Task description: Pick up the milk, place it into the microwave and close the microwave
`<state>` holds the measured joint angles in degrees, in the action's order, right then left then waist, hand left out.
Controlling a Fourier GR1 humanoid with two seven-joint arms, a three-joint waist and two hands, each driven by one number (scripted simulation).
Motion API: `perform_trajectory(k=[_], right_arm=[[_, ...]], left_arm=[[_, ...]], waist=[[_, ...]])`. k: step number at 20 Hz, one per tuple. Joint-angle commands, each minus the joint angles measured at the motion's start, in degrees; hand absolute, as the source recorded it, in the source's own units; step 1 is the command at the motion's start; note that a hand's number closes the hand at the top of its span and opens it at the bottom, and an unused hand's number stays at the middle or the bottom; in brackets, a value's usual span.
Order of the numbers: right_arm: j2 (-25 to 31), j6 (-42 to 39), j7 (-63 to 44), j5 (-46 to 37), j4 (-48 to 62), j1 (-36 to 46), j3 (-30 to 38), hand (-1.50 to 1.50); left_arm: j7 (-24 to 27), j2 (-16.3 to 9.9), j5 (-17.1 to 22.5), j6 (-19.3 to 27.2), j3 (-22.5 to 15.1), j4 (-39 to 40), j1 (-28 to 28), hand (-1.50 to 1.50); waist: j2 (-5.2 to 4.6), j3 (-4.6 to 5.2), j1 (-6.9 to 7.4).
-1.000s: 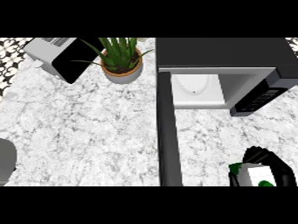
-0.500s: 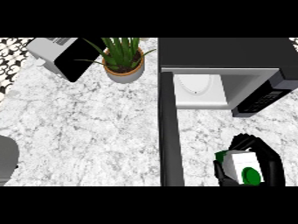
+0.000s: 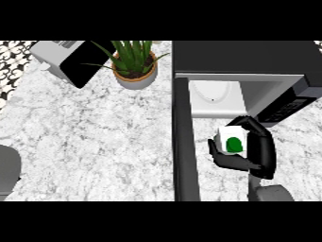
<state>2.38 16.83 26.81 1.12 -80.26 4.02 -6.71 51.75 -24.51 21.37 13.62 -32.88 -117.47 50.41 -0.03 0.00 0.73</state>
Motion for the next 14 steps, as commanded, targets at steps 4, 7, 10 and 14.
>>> perform_trajectory(k=[4, 7, 10, 14], right_arm=[[-2.2, 4.1, 0.1, -1.9, 15.1, 10.5, 3.1, 1.5], [-1.9, 3.6, 4.9, 1.3, 27.0, 18.6, 8.4, 1.5], [-1.0, 4.3, 8.6, 0.9, 36.6, 24.3, 11.1, 1.5], [0.4, 8.1, 11.0, -1.6, 47.6, 30.6, 13.0, 1.5]], left_arm=[[0.4, 0.2, 2.1, -1.4, 1.8, 4.2, -3.1, -1.5], [-1.7, -2.2, 2.0, 0.2, 1.9, -2.9, 0.0, -1.5], [-0.6, -2.4, 3.8, -1.9, 3.5, 0.6, -1.0, -1.5], [-0.8, -1.2, 1.6, -0.2, 1.2, -0.2, -1.1, -1.5]], waist=[[-0.04, -0.01, -0.06], [-0.27, -0.09, 0.52], [-0.38, -0.07, 0.97], [-0.69, -0.12, 1.66]])
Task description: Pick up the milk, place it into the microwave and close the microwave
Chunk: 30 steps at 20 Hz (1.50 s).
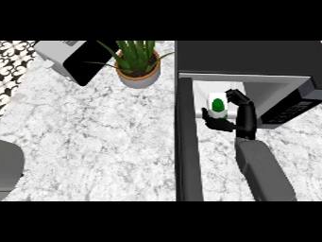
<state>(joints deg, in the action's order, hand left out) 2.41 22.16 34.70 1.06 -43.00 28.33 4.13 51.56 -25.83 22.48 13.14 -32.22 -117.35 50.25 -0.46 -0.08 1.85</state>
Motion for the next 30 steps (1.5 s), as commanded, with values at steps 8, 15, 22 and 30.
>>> perform_trajectory(k=[8, 15, 22, 30], right_arm=[[5.5, 4.6, 7.7, -3.0, 24.3, 14.2, 5.6, 1.5], [9.1, 9.4, 10.9, -5.8, 29.4, 18.6, 5.5, 1.5], [9.1, 14.5, 13.5, -5.2, 31.1, 21.1, 7.7, 1.5], [10.1, 21.0, 15.3, -5.7, 31.5, 25.4, 9.3, 1.5]], left_arm=[[3.0, -2.3, 0.4, -3.2, 1.2, 1.1, 0.9, -1.5], [0.2, -1.3, 1.9, -3.0, 1.9, 2.0, -2.5, -1.5], [0.9, -1.7, 1.5, -3.8, 1.7, 2.6, -2.5, -1.5], [0.6, -0.9, 0.8, -4.1, 1.0, 4.5, -4.2, -1.5]], waist=[[-0.93, -0.15, 2.79], [-1.69, -0.21, 3.19], [-2.2, -0.33, 4.63], [-2.39, -0.22, 5.29]])
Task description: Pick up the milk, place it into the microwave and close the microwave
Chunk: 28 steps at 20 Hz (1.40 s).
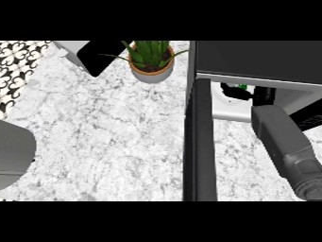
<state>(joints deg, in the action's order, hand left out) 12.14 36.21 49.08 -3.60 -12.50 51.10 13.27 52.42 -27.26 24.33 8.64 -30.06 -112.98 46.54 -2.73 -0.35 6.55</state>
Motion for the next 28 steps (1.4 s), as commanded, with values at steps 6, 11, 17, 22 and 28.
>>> perform_trajectory(k=[6, 11, 17, 22, 28], right_arm=[[0.6, 14.8, 1.8, -1.5, 1.8, 1.9, 1.5, 1.5], [2.6, 13.9, 0.5, -1.6, 2.3, 3.9, 2.3, 1.5], [5.4, 30.9, -15.4, -9.8, 12.2, -2.5, -3.8, -1.5], [2.1, 19.8, -15.6, -15.2, 11.4, 3.0, -9.1, -1.5], [-1.2, 15.6, -13.7, -15.8, 11.0, 3.8, -9.7, -1.5]], left_arm=[[0.3, -0.4, 0.2, -1.0, 0.4, 1.3, -0.7, -1.5], [-1.5, -1.5, 2.2, -2.4, 1.6, 1.2, -2.1, -1.5], [-0.8, -1.7, 0.6, -1.7, 2.1, 0.7, -2.9, -1.5], [-1.8, -2.2, 0.9, -1.9, 1.8, 0.6, -2.3, -1.5], [-1.4, -1.3, 1.4, -2.6, 2.4, 2.8, -4.4, -1.5]], waist=[[-0.35, 0.05, 1.06], [-0.85, 0.0, 1.17], [-2.37, 0.57, 2.39], [-1.09, -0.06, 3.21], [-1.31, -0.09, 2.91]])
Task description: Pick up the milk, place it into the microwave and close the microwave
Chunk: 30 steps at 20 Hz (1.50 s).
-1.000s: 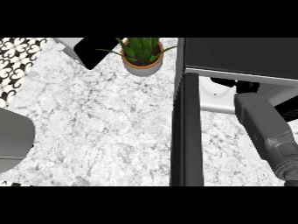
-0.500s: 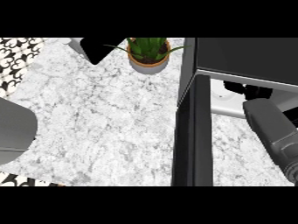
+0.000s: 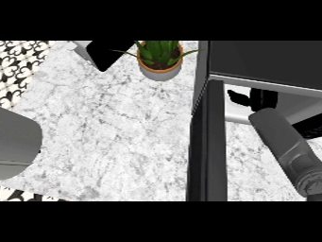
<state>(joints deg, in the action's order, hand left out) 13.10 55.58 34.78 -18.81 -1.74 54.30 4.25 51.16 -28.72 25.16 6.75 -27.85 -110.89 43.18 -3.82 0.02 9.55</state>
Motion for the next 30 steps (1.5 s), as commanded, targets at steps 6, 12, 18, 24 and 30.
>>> perform_trajectory(k=[6, 12, 18, 24, 30], right_arm=[[-3.7, -8.9, 0.8, 0.0, 0.1, 1.7, -0.1, -1.5], [-6.6, -15.2, 5.1, 4.3, -3.9, 0.5, 4.0, -1.5], [-6.1, -23.2, 10.3, 9.2, -6.2, -2.1, 8.8, -1.5], [-7.1, -33.6, 17.4, 12.6, -6.3, -7.9, 11.7, -1.5], [-8.6, -37.8, 23.9, 14.0, -6.3, -13.2, 13.1, -1.5]], left_arm=[[0.8, 0.4, -0.1, -0.2, 0.6, 1.6, -0.6, -1.5], [1.5, 1.2, -1.5, 0.1, -1.0, 1.1, -0.2, -1.5], [1.3, 0.2, -1.9, -0.5, -1.3, 0.2, 0.6, -1.5], [1.4, 1.2, -2.3, 1.1, -1.0, 0.1, 1.4, -1.5], [-1.8, 0.6, -2.9, 2.9, -2.6, -4.7, 3.2, -1.5]], waist=[[0.17, -0.45, -0.25], [0.71, -0.56, -1.83], [0.99, -0.54, -3.06], [2.01, -0.35, -5.23], [2.51, -0.3, -6.31]])
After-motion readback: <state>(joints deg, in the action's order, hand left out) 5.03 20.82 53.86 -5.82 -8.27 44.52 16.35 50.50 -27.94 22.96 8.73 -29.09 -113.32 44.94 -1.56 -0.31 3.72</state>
